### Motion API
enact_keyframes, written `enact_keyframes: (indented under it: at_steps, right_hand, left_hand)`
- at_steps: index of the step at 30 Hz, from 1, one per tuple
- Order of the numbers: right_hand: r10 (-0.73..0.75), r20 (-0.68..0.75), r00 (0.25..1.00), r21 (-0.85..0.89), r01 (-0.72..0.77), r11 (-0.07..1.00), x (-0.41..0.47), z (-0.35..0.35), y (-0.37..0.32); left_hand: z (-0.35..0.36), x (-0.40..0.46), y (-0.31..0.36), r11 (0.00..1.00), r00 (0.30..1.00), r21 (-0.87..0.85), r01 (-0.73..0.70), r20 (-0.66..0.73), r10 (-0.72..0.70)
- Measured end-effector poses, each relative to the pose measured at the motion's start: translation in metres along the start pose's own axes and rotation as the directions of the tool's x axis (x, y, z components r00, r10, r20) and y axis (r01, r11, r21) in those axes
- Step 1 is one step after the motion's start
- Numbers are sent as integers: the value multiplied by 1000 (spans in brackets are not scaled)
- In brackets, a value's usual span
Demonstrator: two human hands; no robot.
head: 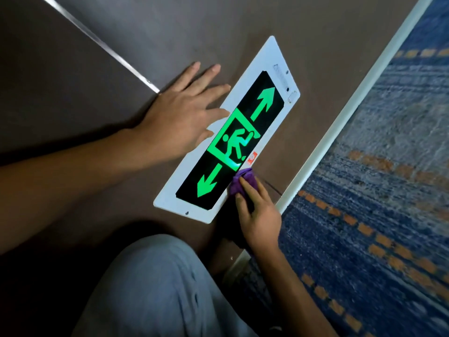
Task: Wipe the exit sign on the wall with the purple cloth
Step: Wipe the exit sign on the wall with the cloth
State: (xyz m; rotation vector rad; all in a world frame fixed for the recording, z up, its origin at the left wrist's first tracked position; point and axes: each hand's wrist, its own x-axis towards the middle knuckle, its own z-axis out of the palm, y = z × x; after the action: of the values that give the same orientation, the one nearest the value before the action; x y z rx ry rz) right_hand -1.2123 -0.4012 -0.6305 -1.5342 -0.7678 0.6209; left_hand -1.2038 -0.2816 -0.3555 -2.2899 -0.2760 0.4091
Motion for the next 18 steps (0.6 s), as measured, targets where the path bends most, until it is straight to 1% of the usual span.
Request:
enact_keyframes:
  at_steps: [2, 5, 7, 10, 13, 18]
  right_hand:
    - [28, -18, 999, 50, -27, 998, 20, -12, -1]
    - [91, -111, 990, 84, -82, 993, 70, -33, -4]
    - [101, -172, 980, 89, -87, 992, 104, -47, -8]
    - [92, -167, 982, 119, -73, 990, 133, -55, -14]
    - [88, -144, 986, 138, -68, 988, 126, -46, -21]
    - [15, -123, 992, 75, -5, 997, 63, -19, -16]
  left_hand:
    - [-1, -1, 0, 1000, 1000, 4, -7, 2, 7]
    - [-2, 0, -1, 1000, 1000, 14, -12, 10, 12]
    - [-2, 4, -1, 999, 999, 27, -18, 31, 17]
    - [-1, 10, -1, 999, 999, 44, -30, 43, 28]
    - [0, 12, 0, 999, 999, 37, -36, 34, 35]
    - [1, 12, 1, 1000, 999, 17, -27, 38, 26]
